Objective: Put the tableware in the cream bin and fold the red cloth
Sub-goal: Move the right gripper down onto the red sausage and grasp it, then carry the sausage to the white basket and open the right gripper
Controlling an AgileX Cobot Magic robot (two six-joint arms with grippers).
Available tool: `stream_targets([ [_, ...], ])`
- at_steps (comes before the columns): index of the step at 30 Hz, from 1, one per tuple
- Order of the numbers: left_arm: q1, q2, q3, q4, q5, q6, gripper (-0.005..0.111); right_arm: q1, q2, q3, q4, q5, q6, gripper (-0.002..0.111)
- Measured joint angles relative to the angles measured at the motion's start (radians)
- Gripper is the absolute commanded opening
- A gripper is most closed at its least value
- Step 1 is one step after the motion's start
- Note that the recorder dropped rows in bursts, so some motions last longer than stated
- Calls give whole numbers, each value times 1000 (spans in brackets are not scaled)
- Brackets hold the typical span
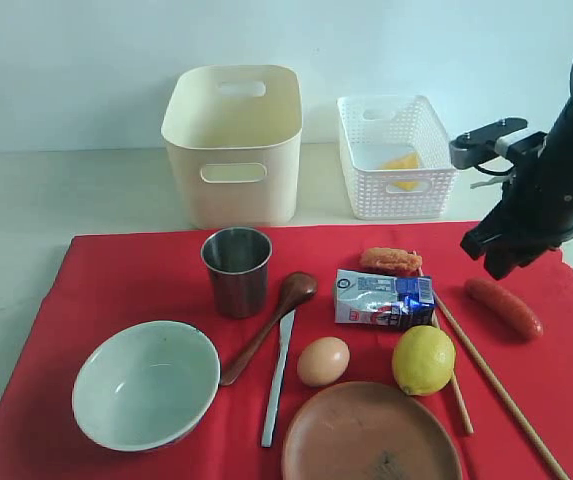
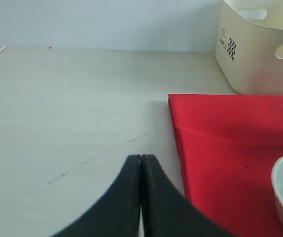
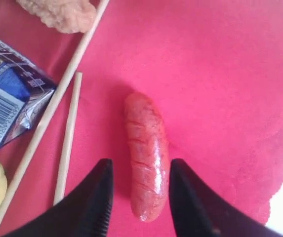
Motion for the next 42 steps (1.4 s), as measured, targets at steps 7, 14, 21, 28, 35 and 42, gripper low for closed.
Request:
stream_targets([
  [7,0,0,0,0,0,0,0,0,82,0,0,-4,0,49],
  [14,0,0,0,0,0,0,0,2,133,0,-21,-23,6,49],
  [21,0,0,0,0,0,0,0,2,173,0,-58,-20,51,18],
  [28,0,0,0,0,0,0,0,2,143,0,-58,3,55,0],
  [35,0,0,0,0,0,0,0,2,23,0,-51,-18,57,0],
  [42,0,0,0,0,0,0,0,2,-71,0,106,-113,55,0],
])
